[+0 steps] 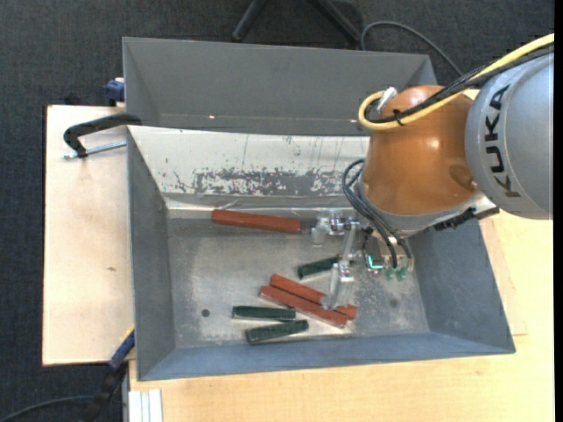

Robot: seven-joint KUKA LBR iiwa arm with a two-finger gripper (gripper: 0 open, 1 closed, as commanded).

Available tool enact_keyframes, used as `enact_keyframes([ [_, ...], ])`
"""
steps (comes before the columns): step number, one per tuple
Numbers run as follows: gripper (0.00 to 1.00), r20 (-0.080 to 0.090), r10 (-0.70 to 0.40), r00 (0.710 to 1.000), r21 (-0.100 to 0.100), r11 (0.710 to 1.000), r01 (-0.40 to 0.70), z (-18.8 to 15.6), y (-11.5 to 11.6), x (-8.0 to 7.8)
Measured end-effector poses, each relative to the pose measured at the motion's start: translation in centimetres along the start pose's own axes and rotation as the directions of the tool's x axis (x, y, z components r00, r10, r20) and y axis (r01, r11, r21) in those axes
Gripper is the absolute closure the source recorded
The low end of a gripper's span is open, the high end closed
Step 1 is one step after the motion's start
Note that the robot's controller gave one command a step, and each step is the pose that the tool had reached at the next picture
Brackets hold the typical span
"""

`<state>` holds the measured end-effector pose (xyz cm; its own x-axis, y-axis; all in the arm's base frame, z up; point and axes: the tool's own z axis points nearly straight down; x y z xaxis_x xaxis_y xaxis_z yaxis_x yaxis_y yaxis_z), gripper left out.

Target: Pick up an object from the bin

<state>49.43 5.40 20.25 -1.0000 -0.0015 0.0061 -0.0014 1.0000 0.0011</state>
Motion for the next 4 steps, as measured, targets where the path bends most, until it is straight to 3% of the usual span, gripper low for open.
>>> enact_keyframes([
  [1,0.0,0.005,-0.04,0.999,0.001,0.999,0.04,13.4,-2.7,-6.2],
  [2,0.0,0.012,-0.142,0.99,0.003,0.99,0.142,13.1,-7.1,-7.0],
  [3,0.0,0.013,-0.085,0.996,0.0,0.996,0.085,13.1,-4.9,-8.2],
  [4,0.0,0.012,-0.085,0.996,0.0,0.996,0.085,13.0,-4.8,-8.4],
])
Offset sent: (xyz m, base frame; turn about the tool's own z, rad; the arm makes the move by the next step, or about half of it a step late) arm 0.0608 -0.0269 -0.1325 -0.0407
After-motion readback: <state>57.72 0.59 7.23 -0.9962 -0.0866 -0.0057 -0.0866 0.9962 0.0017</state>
